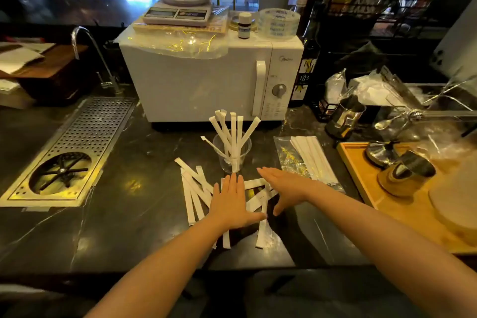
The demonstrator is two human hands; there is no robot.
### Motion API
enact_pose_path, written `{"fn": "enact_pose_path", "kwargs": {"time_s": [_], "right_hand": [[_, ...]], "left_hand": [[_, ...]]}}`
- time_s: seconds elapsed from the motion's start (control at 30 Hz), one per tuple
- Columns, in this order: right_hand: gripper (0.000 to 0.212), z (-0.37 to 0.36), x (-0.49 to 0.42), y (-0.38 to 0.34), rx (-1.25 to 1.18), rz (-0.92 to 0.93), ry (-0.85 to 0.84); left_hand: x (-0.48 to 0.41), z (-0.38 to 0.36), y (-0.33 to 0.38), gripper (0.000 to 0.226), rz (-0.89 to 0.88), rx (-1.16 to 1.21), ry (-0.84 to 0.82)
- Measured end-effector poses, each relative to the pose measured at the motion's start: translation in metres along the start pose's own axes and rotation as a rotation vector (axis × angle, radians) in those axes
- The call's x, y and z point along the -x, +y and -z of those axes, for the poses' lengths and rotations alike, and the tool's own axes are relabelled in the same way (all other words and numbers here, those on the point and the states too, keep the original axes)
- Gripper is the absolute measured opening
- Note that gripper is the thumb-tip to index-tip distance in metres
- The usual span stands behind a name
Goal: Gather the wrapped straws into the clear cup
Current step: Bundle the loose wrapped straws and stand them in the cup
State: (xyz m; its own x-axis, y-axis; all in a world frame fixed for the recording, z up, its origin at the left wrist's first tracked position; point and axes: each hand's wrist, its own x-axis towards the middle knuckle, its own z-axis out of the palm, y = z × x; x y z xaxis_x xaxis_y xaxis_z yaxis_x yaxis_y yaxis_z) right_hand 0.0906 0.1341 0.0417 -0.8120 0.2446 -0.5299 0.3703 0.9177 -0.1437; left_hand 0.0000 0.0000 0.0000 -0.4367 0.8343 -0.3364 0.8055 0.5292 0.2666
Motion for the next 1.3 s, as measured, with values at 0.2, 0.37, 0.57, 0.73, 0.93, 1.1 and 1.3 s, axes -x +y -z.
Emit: {"fn": "enact_pose_path", "kwargs": {"time_s": [0.2,0.37,0.57,0.73,0.93,1.1,1.3], "right_hand": [[0.102,0.000,-0.015,-0.005,0.062,0.010,-0.038],[0.094,-0.007,-0.022,-0.003,0.082,0.016,0.011],[0.077,-0.009,-0.022,-0.003,0.104,0.000,0.037],[0.066,-0.010,-0.020,-0.005,0.136,-0.005,0.058],[0.053,-0.012,-0.015,-0.010,0.203,-0.003,0.068],[0.043,-0.012,-0.012,-0.014,0.277,-0.008,0.074],[0.030,-0.013,-0.010,-0.018,0.346,0.008,0.061]], "left_hand": [[-0.011,-0.002,0.015,0.116,-0.019,-0.045,-0.043],[-0.017,-0.004,0.014,0.093,-0.007,-0.092,0.018],[-0.018,0.001,0.015,0.073,0.000,-0.139,0.029],[-0.017,0.005,0.016,0.056,-0.016,-0.131,0.046],[-0.013,0.007,0.018,0.042,-0.033,-0.163,0.023],[-0.010,0.006,0.020,0.035,-0.068,-0.196,0.020],[-0.009,0.003,0.024,0.024,-0.145,-0.285,0.027]]}}
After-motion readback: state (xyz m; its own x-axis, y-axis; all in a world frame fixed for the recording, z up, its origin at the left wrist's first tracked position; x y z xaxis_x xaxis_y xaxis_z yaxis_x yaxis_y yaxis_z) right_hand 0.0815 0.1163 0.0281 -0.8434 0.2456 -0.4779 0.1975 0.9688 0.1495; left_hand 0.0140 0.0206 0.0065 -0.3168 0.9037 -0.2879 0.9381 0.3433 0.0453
